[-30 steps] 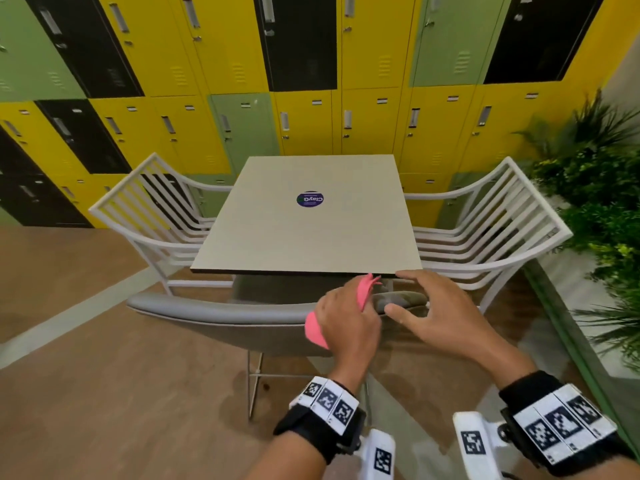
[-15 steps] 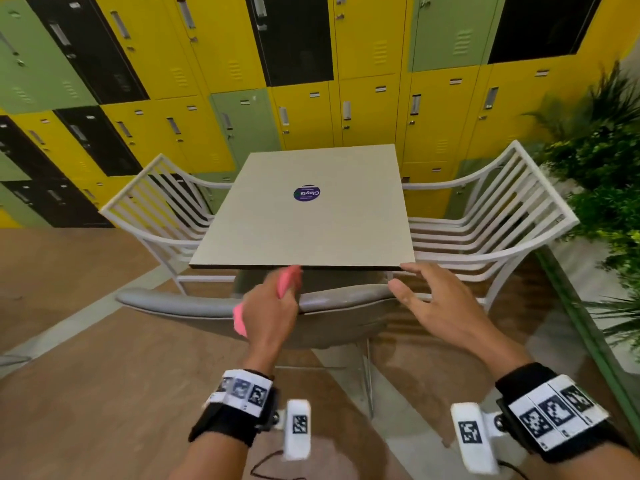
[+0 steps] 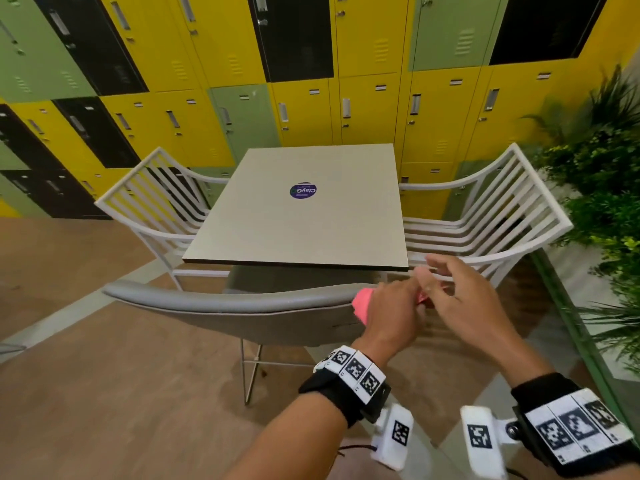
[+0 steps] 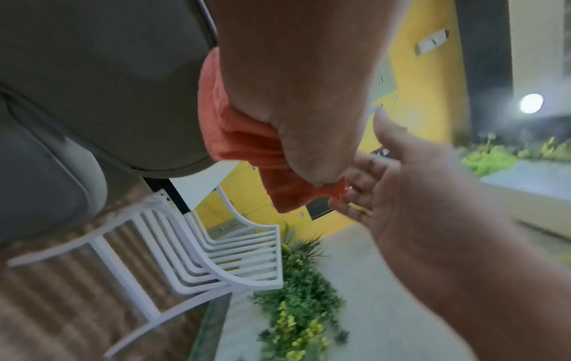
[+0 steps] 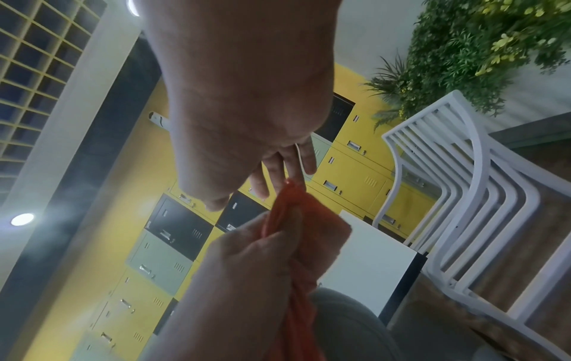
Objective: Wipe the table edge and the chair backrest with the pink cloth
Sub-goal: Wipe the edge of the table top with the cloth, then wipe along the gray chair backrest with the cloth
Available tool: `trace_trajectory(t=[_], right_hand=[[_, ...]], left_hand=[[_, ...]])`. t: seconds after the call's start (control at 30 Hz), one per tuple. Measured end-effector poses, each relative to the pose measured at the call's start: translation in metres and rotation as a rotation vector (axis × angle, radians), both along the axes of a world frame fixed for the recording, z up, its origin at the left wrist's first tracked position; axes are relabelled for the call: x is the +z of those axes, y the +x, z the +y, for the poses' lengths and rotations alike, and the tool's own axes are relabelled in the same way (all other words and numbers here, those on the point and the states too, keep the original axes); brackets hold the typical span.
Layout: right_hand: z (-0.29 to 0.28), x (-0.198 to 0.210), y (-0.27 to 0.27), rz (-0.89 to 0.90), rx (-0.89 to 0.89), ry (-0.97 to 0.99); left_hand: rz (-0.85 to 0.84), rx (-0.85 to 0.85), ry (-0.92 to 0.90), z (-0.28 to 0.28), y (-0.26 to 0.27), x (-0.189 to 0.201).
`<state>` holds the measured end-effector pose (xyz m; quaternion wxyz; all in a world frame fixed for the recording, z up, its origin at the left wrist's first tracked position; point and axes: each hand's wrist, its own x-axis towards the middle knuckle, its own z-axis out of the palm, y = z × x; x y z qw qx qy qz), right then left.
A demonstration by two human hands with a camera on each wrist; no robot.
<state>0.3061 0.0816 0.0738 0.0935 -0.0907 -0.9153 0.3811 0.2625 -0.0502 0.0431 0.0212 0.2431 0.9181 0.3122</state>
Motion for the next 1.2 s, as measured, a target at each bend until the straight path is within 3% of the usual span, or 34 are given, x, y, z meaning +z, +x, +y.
trace_trajectory(t=[0.1,0.17,0.27,0.33,0.43,0.6,0.7,0.83,0.9,1.0,1.2], right_hand=[[0.007,0.014,0.004,0.050,-0.046,-0.019],[0.011,0.019,0.005,0.052,-0.060,-0.036],[0.013,0.015,0.004,0.038,-0.046,-0.049],[0.011,0.010,0.003,0.014,-0.035,-0.047],[0.006,0.005,0.002,-0.002,-0.025,-0.048],[0.002,0.002,-0.003,0.029,-0.043,-0.057],[0.001,0.006,-0.003,0.093,-0.063,-0.054],[0.002,0.017,0.001,0.158,-0.093,-0.066],[0.001,0.019,0.003,0.158,-0.096,-0.057],[-0.011,0.014,0.002,0.135,-0.070,-0.042],[-0.040,0.005,-0.001,0.070,-0.015,-0.010]], left_hand=[[-0.071,0.022,0.200,-0.026,-0.001,0.027],[0.052,0.145,0.283,-0.058,-0.013,0.041],[0.183,0.339,0.132,-0.095,-0.041,0.034],[0.096,0.289,-0.112,-0.092,-0.044,0.017],[0.148,0.169,-0.343,-0.064,-0.034,0.003],[0.097,-0.020,-0.243,-0.019,-0.032,0.005],[0.123,-0.214,-0.290,0.000,-0.024,0.007],[0.510,-0.368,-0.355,0.002,-0.023,0.008],[0.618,-0.439,-0.446,-0.010,-0.030,0.005],[0.535,-0.406,-0.613,-0.047,-0.041,-0.003],[0.558,-0.311,-0.459,-0.092,-0.033,-0.027]])
